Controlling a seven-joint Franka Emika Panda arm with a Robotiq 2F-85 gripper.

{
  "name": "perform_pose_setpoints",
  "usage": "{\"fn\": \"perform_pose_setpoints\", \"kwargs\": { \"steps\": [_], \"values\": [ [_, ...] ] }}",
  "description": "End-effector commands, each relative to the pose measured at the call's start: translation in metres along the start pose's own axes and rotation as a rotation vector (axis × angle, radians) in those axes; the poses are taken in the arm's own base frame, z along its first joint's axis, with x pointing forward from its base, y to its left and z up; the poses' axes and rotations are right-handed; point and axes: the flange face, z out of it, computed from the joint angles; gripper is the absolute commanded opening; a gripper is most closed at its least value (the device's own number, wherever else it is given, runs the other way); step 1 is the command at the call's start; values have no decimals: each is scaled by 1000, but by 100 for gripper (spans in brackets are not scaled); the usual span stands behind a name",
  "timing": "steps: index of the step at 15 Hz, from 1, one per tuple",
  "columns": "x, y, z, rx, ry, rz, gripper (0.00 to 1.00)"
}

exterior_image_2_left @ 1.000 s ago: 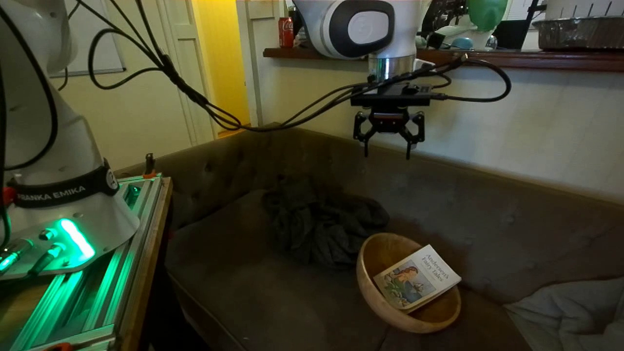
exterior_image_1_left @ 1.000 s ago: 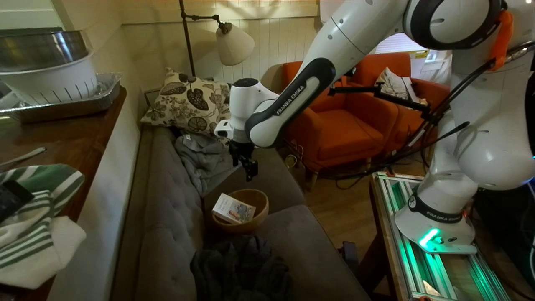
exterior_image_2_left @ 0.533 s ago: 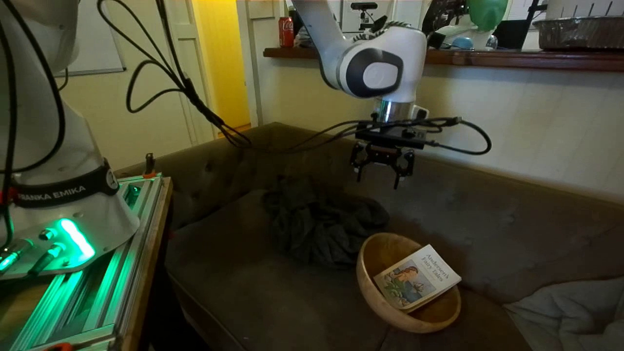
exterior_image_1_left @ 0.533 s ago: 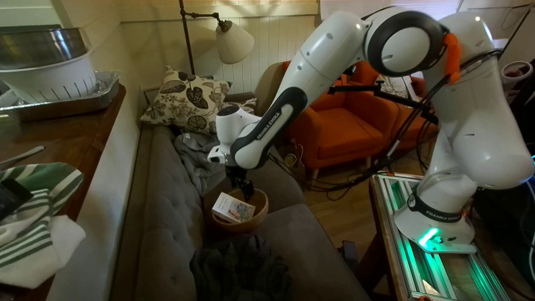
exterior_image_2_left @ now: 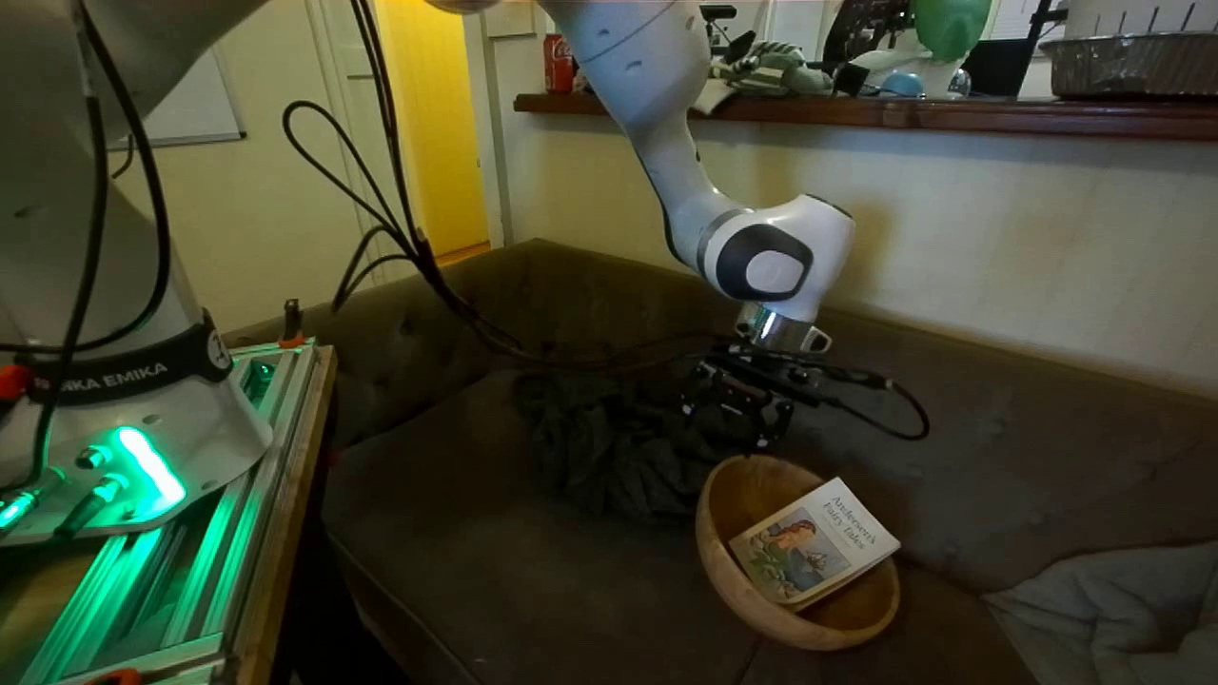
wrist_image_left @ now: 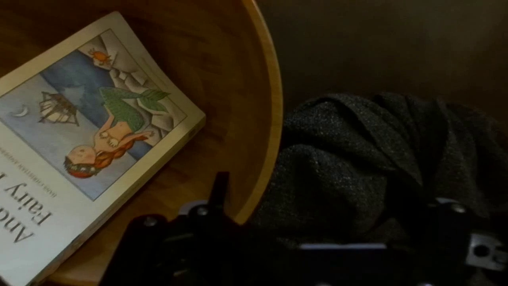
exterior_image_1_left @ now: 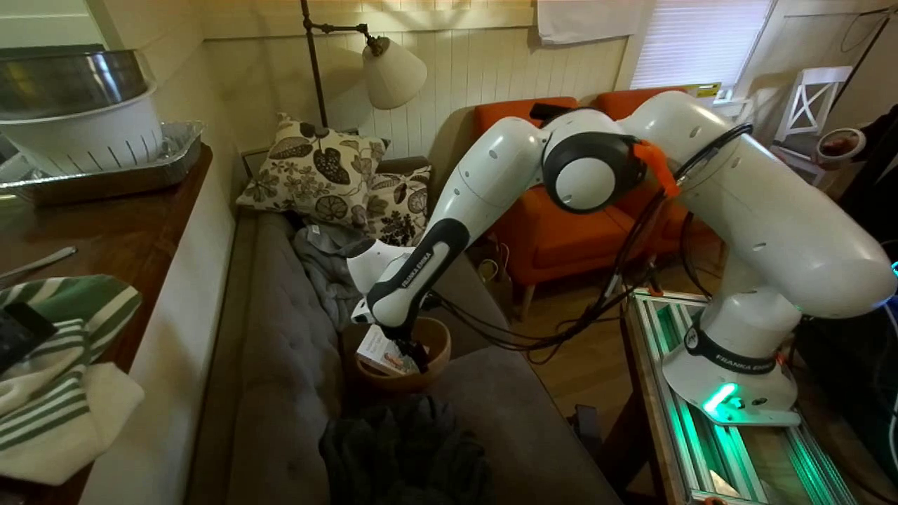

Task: Put the brown bowl on the blanket, then remove the book from the bowl

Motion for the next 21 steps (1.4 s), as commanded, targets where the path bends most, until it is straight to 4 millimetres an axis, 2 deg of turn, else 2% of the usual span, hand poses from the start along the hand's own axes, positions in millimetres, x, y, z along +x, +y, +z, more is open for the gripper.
{"fn": "perform_pose_setpoints", "kwargs": {
  "steps": [1,4,7,9,14,15,16,21],
  "values": [
    [1,6,10,29,-16,5,100],
    [3,19,23,64,-24,16,100],
    [3,21,28,-71,29,46,100],
    [0,22,41,-116,77,34,100],
    [-11,7,65,-163,156,50,100],
    [-13,7,69,-168,163,52,89],
    [-15,5,72,-170,169,58,72],
    [-23,3,77,-166,181,86,36]
  ]
}}
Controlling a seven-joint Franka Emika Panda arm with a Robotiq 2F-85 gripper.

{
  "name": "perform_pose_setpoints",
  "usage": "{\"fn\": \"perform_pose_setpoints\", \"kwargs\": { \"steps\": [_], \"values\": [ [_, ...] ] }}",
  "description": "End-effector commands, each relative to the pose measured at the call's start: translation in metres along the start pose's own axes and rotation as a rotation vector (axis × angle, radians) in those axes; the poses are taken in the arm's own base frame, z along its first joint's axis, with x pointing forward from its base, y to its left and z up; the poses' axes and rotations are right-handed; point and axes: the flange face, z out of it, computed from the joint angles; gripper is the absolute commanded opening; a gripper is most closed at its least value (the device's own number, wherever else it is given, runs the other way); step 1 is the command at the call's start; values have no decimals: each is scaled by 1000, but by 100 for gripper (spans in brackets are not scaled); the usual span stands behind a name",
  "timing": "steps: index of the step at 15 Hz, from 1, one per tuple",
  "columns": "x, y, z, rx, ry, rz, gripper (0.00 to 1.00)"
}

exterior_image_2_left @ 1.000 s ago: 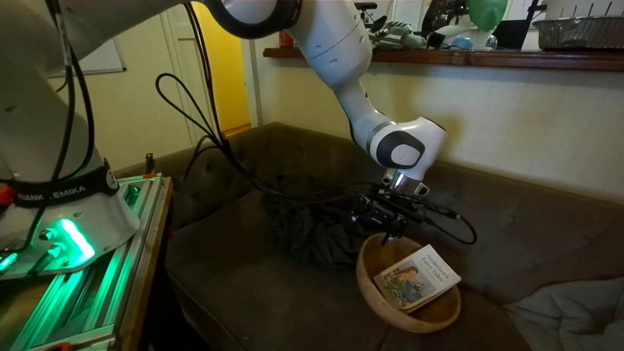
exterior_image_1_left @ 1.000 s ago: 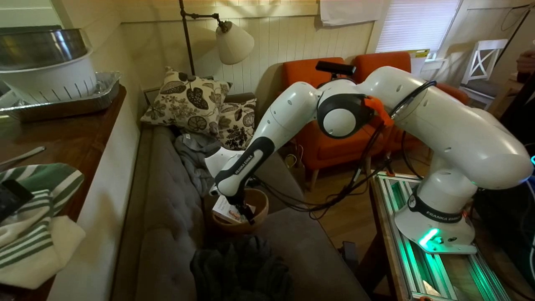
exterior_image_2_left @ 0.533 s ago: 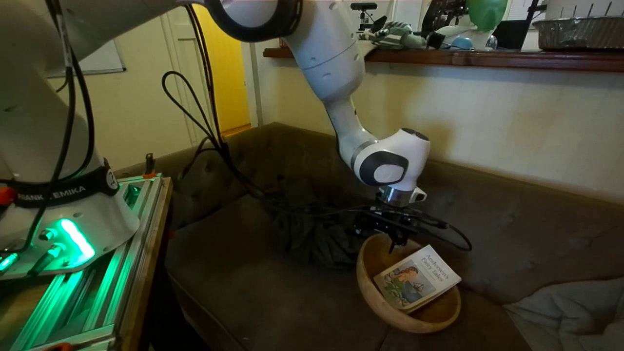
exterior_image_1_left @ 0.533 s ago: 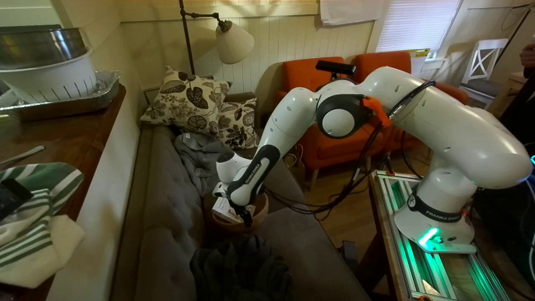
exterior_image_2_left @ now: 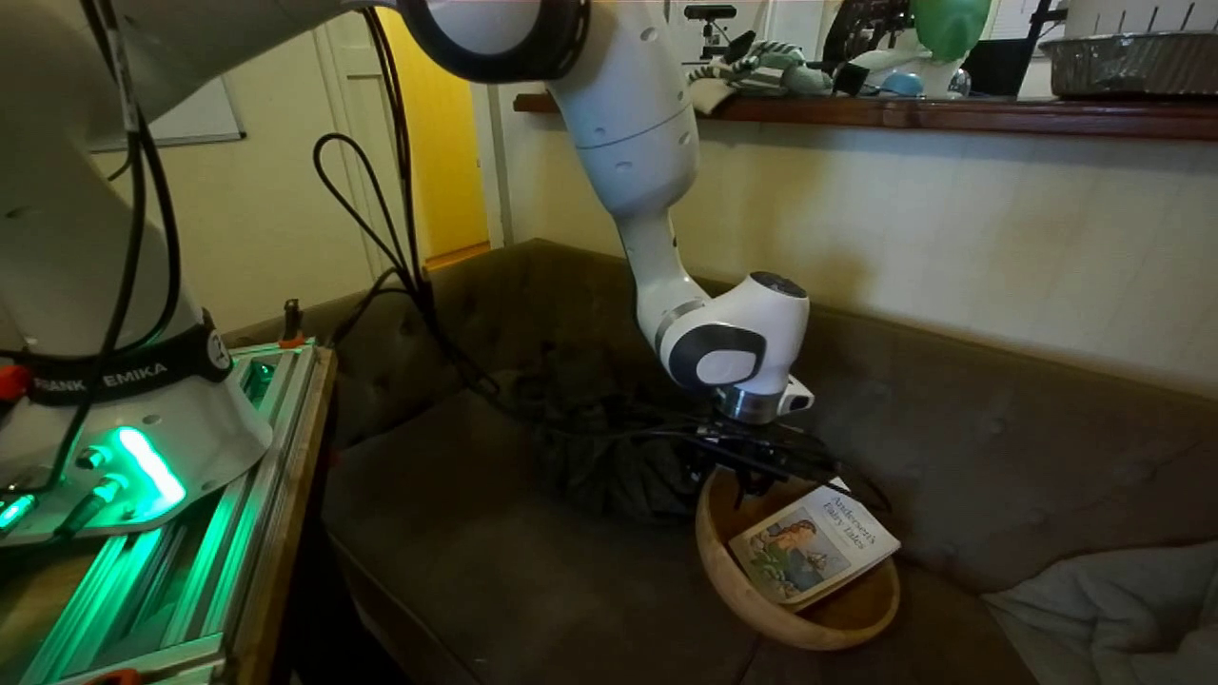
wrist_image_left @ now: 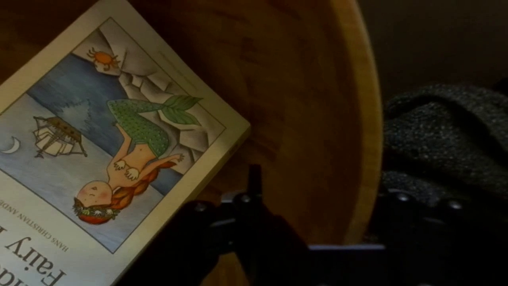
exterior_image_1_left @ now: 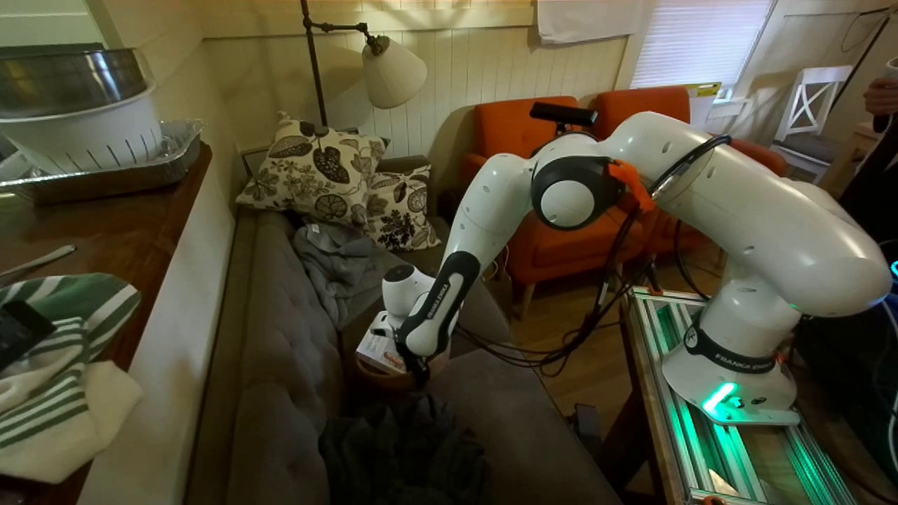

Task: Put the brown bowl on the blanket, then remove the book from the bowl

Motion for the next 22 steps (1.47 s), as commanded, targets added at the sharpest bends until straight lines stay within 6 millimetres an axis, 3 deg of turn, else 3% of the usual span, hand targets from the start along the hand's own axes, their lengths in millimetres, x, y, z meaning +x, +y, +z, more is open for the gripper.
{"fn": "perform_pose_setpoints", "kwargs": {
  "steps": [1,4,6,10,14,16,20,22],
  "values": [
    [-7,-3,-6,9,6,24,30],
    [-8,-5,-12,39,-8,66,8],
    [-12,-8,-21,48,-28,107,0],
    [-31,-20,-47,-10,-72,255,4],
    [-53,-54,-65,-115,-126,361,4],
    [-59,-73,-84,-195,-153,380,4],
    [-51,-107,-124,-349,-224,266,4],
    [-37,-128,-143,-431,-241,188,4]
  ]
}}
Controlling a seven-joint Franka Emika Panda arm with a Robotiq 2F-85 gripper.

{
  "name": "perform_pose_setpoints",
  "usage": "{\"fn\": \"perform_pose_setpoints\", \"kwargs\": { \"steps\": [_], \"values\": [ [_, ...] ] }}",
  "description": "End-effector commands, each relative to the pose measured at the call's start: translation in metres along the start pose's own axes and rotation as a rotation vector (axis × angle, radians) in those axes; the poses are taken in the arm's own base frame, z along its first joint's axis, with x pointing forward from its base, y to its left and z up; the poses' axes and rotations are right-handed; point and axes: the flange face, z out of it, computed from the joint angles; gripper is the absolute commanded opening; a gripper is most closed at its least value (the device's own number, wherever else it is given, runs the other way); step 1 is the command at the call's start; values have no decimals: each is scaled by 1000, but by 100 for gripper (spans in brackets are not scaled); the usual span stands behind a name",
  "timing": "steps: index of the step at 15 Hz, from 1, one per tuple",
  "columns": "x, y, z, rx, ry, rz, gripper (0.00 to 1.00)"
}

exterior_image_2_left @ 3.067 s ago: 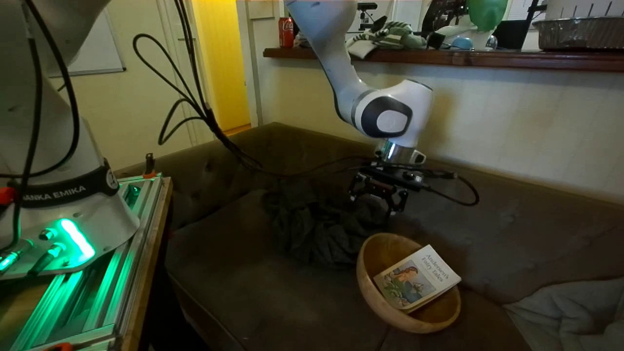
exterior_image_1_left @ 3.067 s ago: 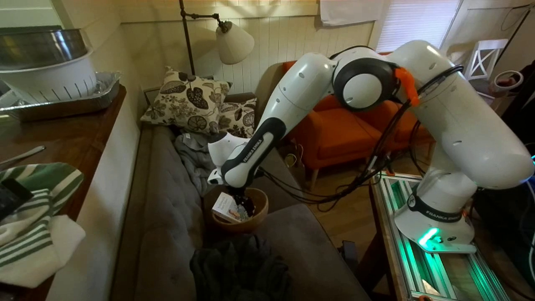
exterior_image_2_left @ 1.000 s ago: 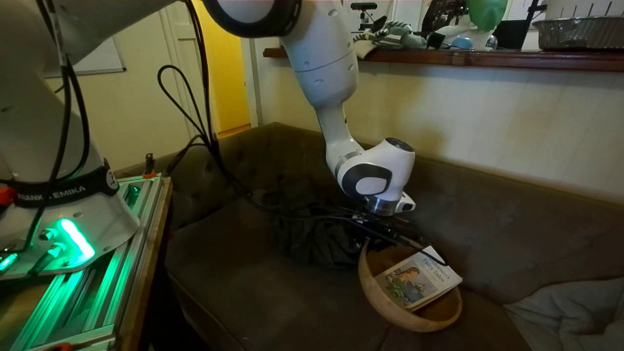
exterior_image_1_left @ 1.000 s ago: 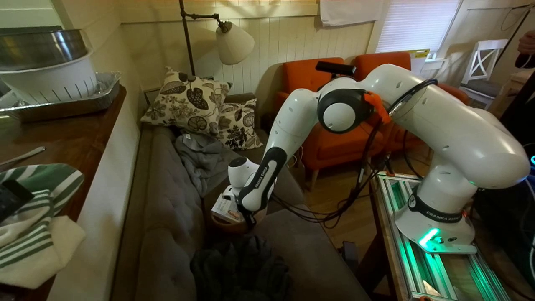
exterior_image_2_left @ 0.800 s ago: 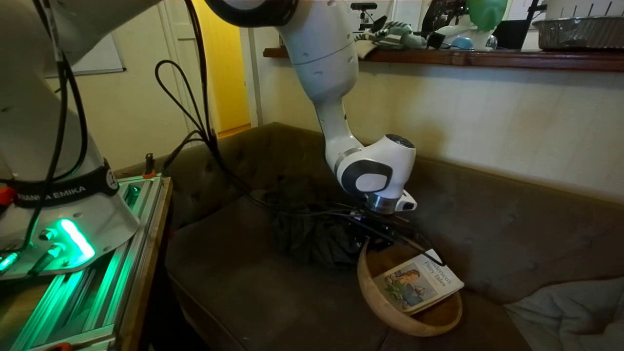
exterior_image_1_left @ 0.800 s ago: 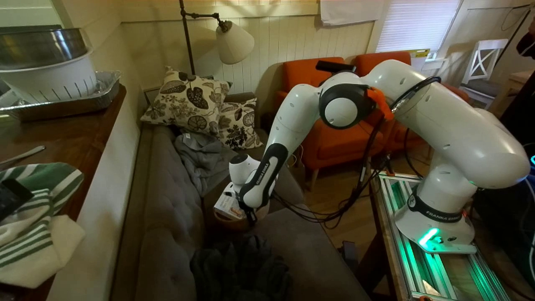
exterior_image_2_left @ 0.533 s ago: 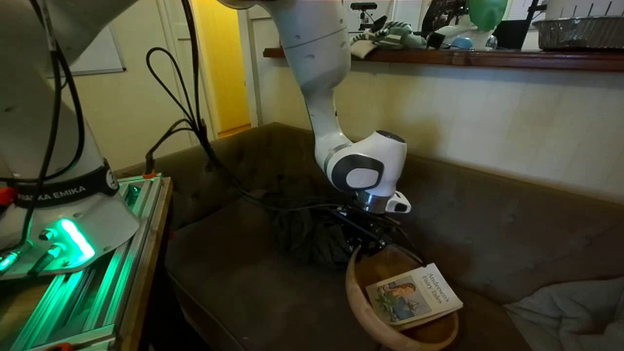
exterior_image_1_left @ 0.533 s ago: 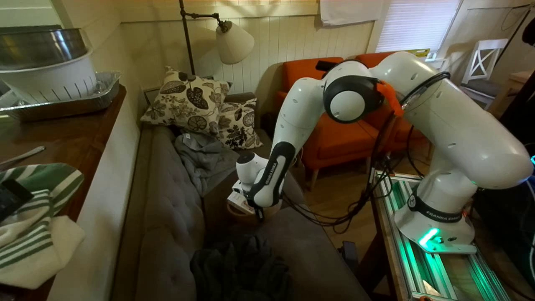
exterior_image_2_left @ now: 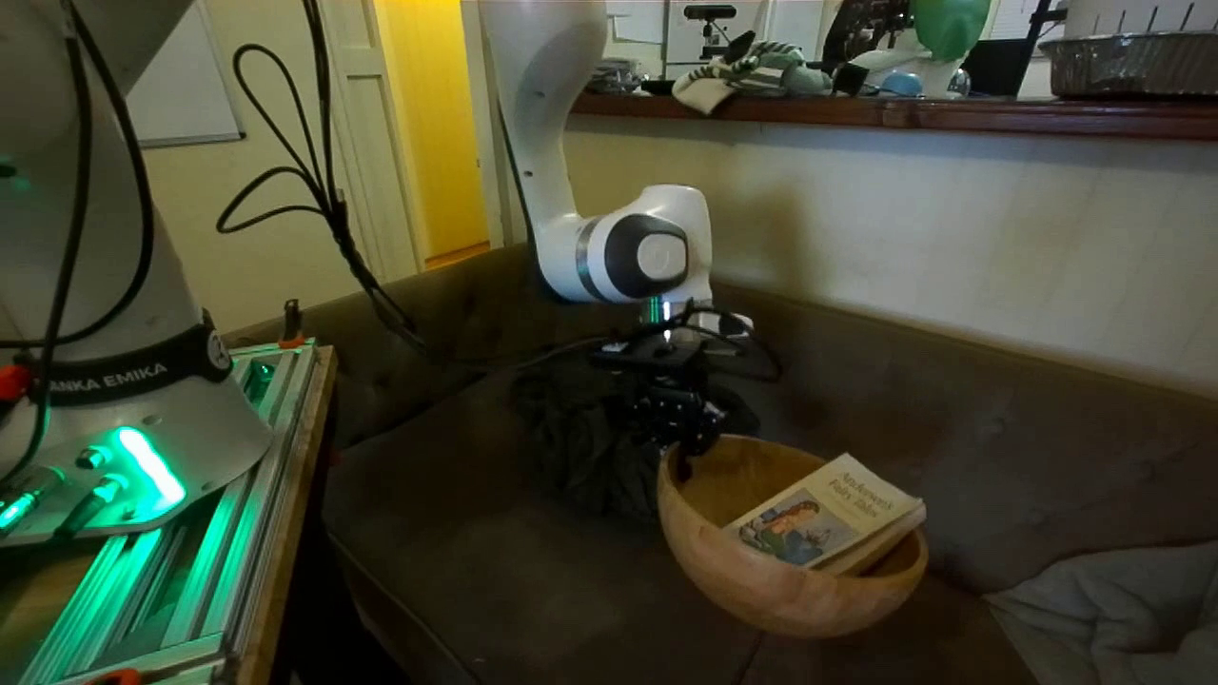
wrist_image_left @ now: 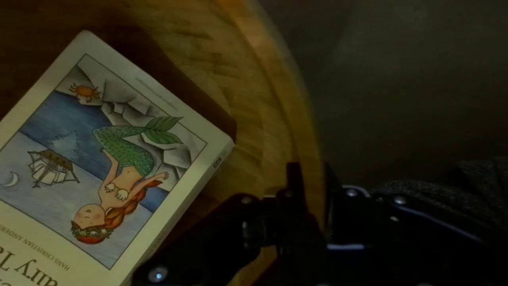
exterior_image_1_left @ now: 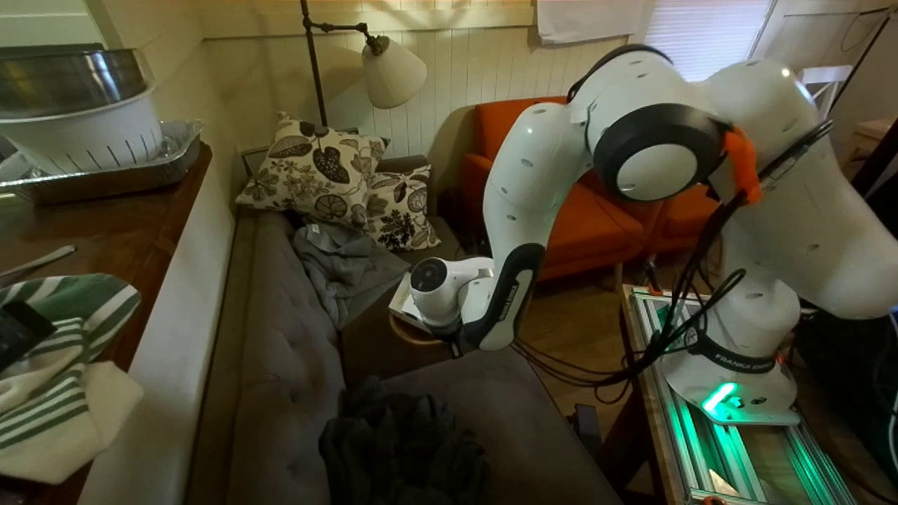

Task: Put the brown bowl on the blanket, then remove the book from the bowl

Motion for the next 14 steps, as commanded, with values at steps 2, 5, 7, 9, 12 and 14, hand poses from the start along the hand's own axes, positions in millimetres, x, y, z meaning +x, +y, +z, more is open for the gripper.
{"fn": "perform_pose_setpoints", "kwargs": {
  "steps": [2,5,7,9,12,14],
  "values": [
    [-5,-36,-86,-201,53,-123,4],
    [11,-77,-124,-302,147,-238,4],
    [11,-96,-127,-250,216,-267,4],
    [24,-105,-113,-262,175,-273,14],
    [22,-107,-100,-260,151,-280,14],
    [20,-104,-95,-261,141,-277,14]
  ]
}}
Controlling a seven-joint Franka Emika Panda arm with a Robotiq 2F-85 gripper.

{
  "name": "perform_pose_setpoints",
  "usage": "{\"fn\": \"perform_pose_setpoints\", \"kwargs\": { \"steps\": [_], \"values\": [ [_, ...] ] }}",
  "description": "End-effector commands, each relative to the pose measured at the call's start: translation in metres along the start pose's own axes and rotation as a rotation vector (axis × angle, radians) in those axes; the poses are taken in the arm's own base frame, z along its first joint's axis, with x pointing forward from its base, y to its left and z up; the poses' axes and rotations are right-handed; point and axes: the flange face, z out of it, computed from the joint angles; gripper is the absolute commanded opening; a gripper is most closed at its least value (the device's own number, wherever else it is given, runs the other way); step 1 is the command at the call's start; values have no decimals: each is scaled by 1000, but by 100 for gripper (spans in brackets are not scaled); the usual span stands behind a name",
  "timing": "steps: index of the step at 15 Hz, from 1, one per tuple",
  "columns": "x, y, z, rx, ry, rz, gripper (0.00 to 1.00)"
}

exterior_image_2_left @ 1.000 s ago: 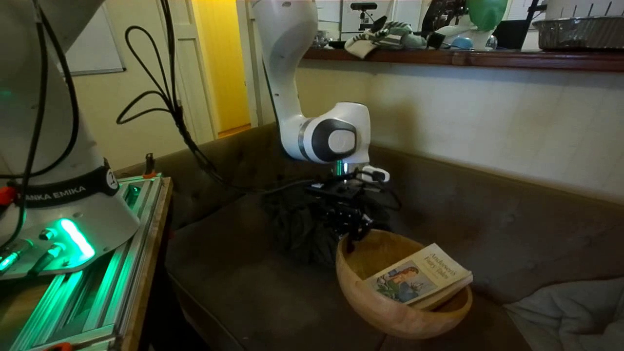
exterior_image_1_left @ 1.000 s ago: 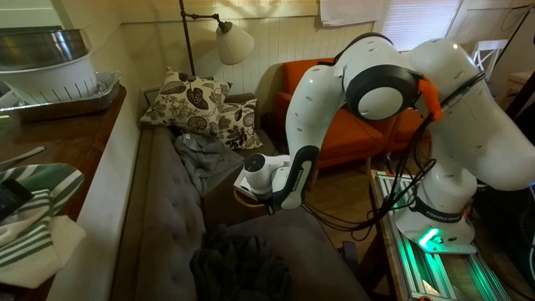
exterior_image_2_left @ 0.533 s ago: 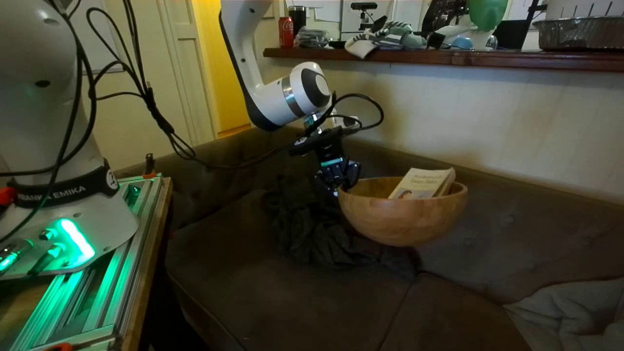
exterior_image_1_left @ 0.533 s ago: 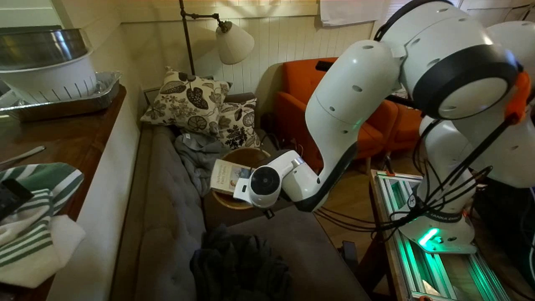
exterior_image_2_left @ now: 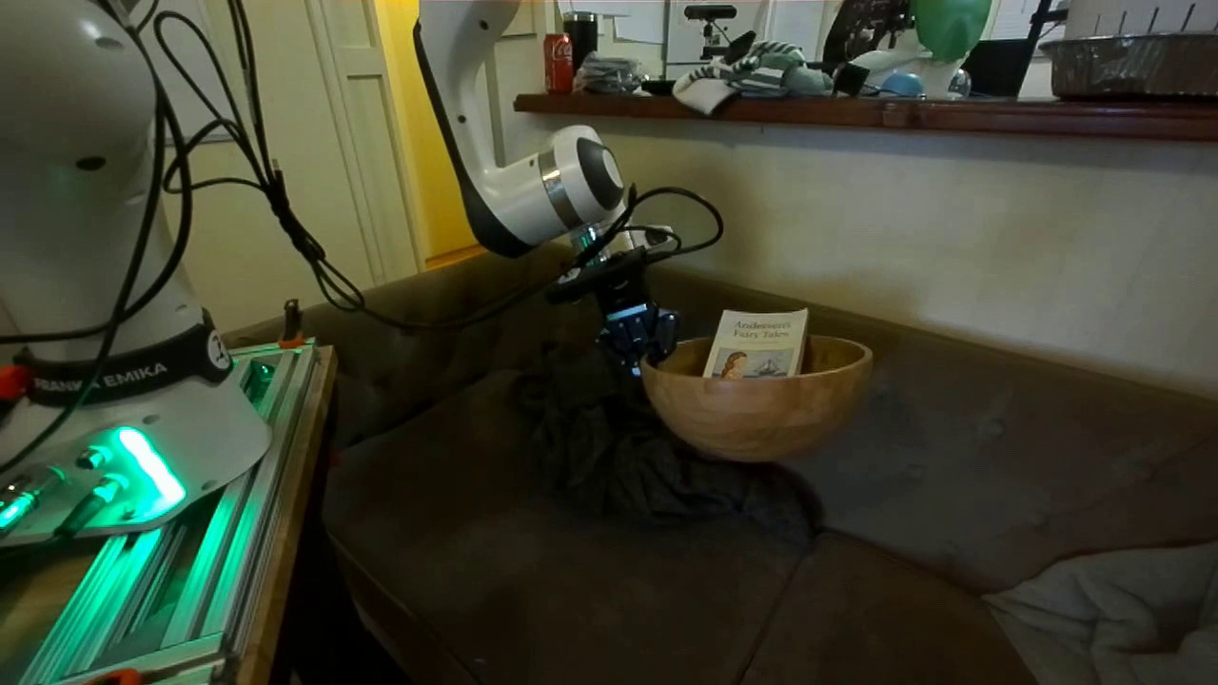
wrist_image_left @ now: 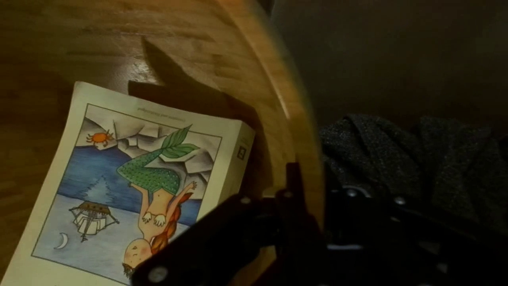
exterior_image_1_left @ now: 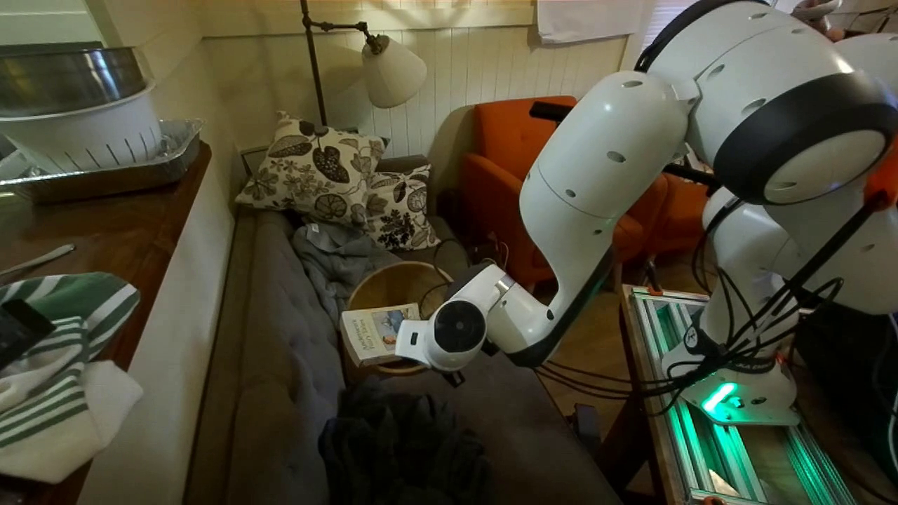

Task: Put the brown bowl on the blanket, then remove the book from the bowl

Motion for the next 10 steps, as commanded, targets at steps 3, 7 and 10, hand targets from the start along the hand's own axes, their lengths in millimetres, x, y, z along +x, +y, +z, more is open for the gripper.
{"fn": "perform_pose_setpoints", "kwargs": {
  "steps": [3,7,10],
  "values": [
    [11,-5,2,-32,5,-7,4],
    [26,-36,6,-71,65,-3,4],
    [49,-60,-5,-121,159,-43,4]
  ]
}}
